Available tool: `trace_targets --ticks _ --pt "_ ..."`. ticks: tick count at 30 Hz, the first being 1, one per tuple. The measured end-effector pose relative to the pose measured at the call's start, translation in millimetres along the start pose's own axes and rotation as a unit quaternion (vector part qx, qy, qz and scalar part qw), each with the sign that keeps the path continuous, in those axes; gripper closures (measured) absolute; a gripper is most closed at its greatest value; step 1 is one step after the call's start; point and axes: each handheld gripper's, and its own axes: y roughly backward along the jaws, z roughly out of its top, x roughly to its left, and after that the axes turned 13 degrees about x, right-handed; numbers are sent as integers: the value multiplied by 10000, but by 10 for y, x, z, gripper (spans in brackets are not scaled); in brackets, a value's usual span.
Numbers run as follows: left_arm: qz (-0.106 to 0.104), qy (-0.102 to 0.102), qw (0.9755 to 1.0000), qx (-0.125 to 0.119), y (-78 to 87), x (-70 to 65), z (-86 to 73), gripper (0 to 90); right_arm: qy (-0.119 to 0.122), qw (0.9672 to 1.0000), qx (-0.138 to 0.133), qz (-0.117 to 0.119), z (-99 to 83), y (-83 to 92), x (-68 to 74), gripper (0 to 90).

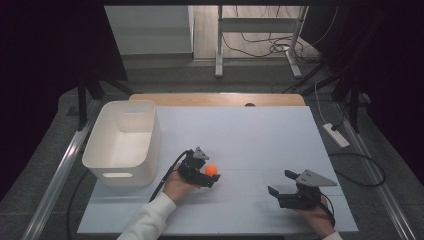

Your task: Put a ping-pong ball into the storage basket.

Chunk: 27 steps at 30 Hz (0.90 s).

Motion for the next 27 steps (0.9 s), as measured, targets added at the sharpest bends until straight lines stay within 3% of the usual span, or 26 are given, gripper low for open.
trace_targets --ticks 6,10,17,27 --pt "-8 -34 10000 62 -31 -2 10 175 0 10000 -2 -2 -2 2 -2 116" --pt "-50 -89 9999 65 -31 0 2 246 -6 10000 -5 -7 -5 3 -6 116" --pt "-67 -183 9997 131 -9 -12 -3 497 -7 10000 -1 2 -5 4 -4 117" --pt "-84 -185 9998 -37 87 6 -15 506 2 10000 -11 -4 -4 4 -7 117"
